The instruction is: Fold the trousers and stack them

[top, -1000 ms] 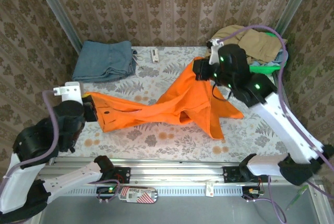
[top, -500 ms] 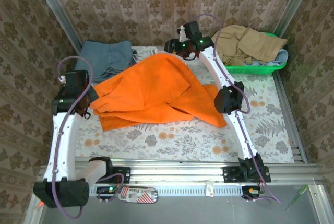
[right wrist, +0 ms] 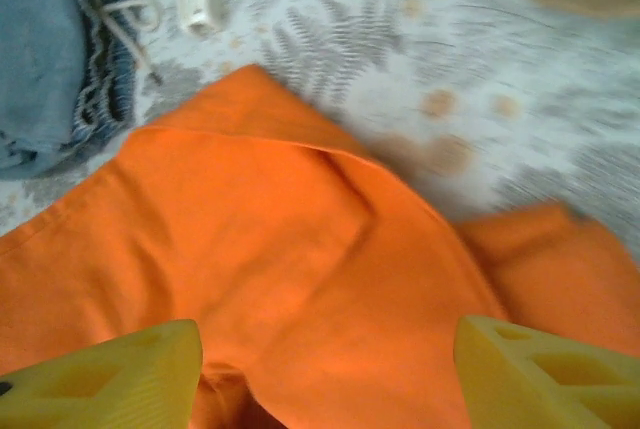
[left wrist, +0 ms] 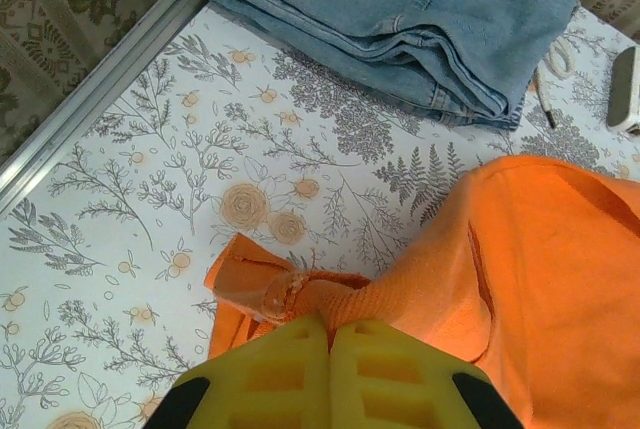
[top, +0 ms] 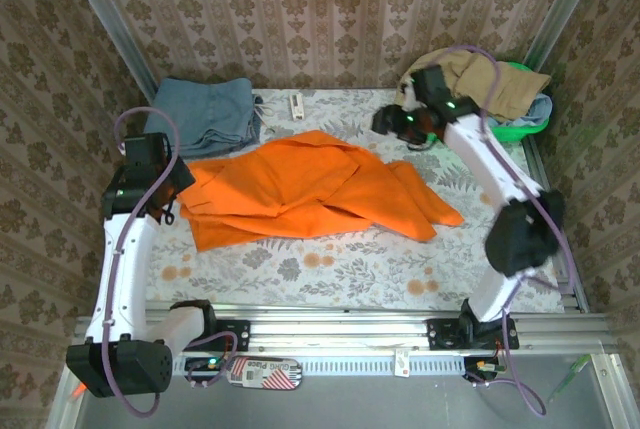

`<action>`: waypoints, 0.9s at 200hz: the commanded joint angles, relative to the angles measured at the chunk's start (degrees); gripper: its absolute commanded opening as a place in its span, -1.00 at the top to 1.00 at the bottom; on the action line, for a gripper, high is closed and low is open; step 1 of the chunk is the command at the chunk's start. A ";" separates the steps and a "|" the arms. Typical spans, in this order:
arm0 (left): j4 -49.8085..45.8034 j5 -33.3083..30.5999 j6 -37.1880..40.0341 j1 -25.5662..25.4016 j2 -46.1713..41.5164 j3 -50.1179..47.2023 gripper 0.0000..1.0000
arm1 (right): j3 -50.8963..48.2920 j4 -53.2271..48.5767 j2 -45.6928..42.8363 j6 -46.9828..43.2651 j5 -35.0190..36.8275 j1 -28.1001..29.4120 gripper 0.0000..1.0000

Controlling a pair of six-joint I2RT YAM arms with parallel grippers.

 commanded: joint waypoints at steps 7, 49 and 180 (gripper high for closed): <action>1.19 2.60 -0.82 0.43 -2.75 -1.21 1.00 | -22.37 7.26 -15.76 4.14 4.18 -4.35 -0.44; 1.12 3.79 -0.83 0.45 -3.85 -2.43 1.00 | -39.82 3.17 -26.05 3.82 5.66 -6.38 -0.51; 1.30 6.35 -1.03 0.43 -5.34 -2.45 1.00 | -47.62 9.95 -19.11 2.69 -1.77 -6.79 -0.26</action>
